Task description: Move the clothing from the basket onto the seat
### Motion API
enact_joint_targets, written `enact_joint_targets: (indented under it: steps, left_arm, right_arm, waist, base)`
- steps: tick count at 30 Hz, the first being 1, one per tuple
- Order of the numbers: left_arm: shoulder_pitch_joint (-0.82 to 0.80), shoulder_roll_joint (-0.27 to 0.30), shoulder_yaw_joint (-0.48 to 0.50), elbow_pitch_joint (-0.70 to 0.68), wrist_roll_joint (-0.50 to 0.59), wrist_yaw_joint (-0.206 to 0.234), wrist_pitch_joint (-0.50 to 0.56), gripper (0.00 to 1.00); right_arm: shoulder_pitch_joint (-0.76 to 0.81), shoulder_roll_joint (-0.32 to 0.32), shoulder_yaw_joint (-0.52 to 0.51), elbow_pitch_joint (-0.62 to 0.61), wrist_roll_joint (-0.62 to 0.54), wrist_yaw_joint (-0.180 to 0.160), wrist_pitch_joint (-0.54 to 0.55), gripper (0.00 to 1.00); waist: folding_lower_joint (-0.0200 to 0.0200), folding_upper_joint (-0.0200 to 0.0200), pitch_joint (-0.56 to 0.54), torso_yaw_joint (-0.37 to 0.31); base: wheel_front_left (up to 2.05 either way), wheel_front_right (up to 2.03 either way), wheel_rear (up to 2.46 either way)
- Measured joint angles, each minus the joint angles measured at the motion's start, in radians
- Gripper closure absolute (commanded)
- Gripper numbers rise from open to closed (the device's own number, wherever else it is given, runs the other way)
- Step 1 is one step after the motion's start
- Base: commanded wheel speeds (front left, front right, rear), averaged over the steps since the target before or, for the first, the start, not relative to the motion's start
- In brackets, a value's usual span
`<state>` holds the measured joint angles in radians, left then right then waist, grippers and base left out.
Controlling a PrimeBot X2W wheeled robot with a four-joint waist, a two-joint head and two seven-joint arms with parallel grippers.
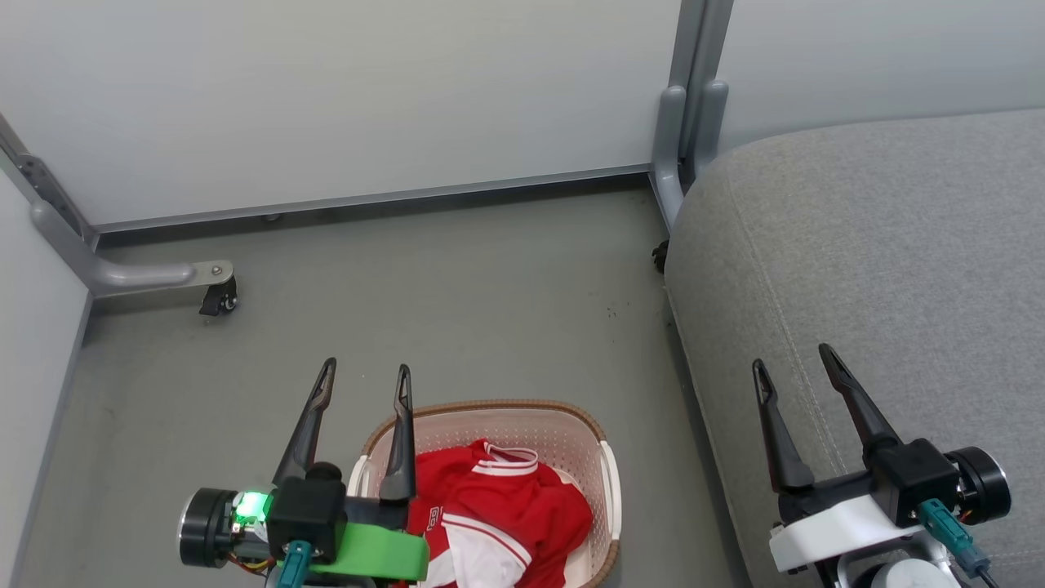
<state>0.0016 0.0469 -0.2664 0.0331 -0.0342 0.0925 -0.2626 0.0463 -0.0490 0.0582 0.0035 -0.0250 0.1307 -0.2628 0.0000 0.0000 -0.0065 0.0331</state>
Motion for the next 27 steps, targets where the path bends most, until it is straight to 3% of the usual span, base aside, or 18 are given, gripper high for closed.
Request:
enact_joint_targets:
  steps: [12,17,27]
  left_arm:
    - [0.002,0.0,-0.022,0.037,0.028,-0.005,0.0,0.0]
    - [-0.016,0.0,-0.039,0.132,0.016,-0.054,-0.002,0.0]
    - [-0.244,0.0,-0.049,0.362,-0.004,-0.13,-0.002,0.0]
  right_arm:
    - [-0.001,0.0,0.009,0.001,-0.004,0.0,0.0,0.0]
    - [-0.022,0.0,0.003,-0.008,-0.004,0.0,0.0,0.0]
    - [-0.168,0.0,-0.024,-0.041,-0.014,0.0,0.0,0.0]
  waist:
    - [0.0,0.0,0.023,-0.001]
    - [0.0,0.0,0.062,-0.009]
    - [0.0,0.0,0.243,-0.025]
  base:
    - [0.0,0.0,0.0]
    - [0.0,0.0,0.0]
    - [0.0,0.0,0.0]
